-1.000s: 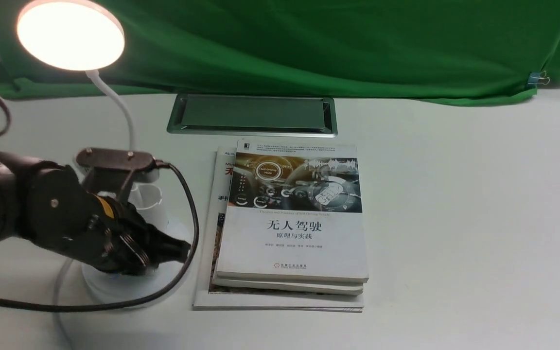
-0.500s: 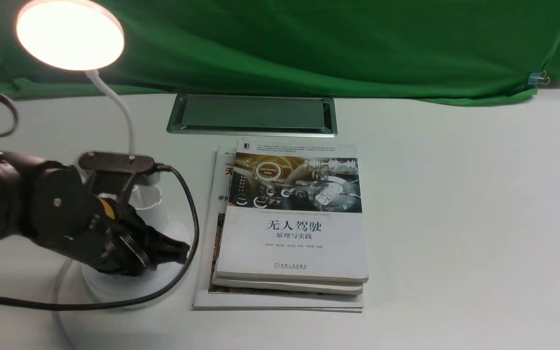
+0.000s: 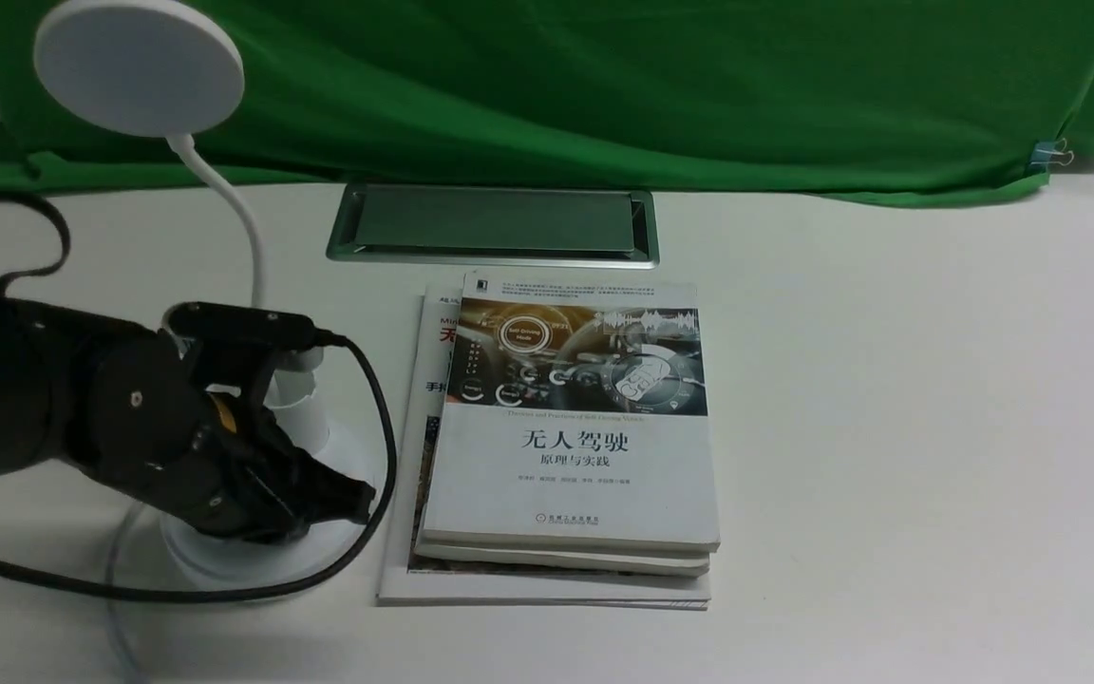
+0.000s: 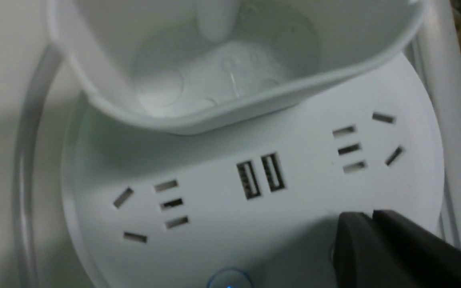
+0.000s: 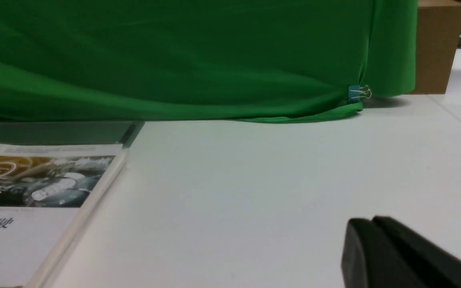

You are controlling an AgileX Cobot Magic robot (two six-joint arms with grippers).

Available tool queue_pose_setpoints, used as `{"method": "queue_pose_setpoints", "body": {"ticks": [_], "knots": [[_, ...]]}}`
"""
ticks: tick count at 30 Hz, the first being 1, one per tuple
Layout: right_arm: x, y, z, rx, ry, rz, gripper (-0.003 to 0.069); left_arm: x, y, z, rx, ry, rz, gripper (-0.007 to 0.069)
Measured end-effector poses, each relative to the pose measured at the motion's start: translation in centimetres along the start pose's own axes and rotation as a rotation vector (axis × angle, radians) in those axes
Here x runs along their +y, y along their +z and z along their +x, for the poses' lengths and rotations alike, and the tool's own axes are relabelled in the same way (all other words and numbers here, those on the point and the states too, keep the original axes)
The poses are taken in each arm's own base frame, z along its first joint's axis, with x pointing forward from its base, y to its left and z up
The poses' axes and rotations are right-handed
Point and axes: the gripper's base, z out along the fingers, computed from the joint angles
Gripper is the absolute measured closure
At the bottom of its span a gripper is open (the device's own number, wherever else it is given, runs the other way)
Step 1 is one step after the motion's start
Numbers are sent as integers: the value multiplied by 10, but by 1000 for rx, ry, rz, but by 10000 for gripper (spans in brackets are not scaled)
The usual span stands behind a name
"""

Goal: Turn off the desk lamp on the white desktop by hand.

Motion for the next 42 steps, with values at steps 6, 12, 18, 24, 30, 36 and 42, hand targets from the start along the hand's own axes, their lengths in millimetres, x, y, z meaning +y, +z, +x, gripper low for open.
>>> {"method": "queue_pose_setpoints", "body": {"ticks": [6,12,18,24,30,36,42], "knots": [[0,0,0,1,0,0,622,-5,-57,-17,-151,7,20,606],[0,0,0,0,0,0,622,-8,-140,6,-374,16,45,606],[0,0,0,1,0,0,622,-9,-178,76,-548,-10,99,606],[0,0,0,0,0,0,622,-6,-207,123,-771,31,91,606],[0,0,0,1,0,0,622,-4,-232,153,-961,58,78,606],[0,0,0,1,0,0,622,-3,-234,160,-1001,67,67,606],[0,0,0,1,0,0,622,4,-207,173,-1074,56,-30,606]]}}
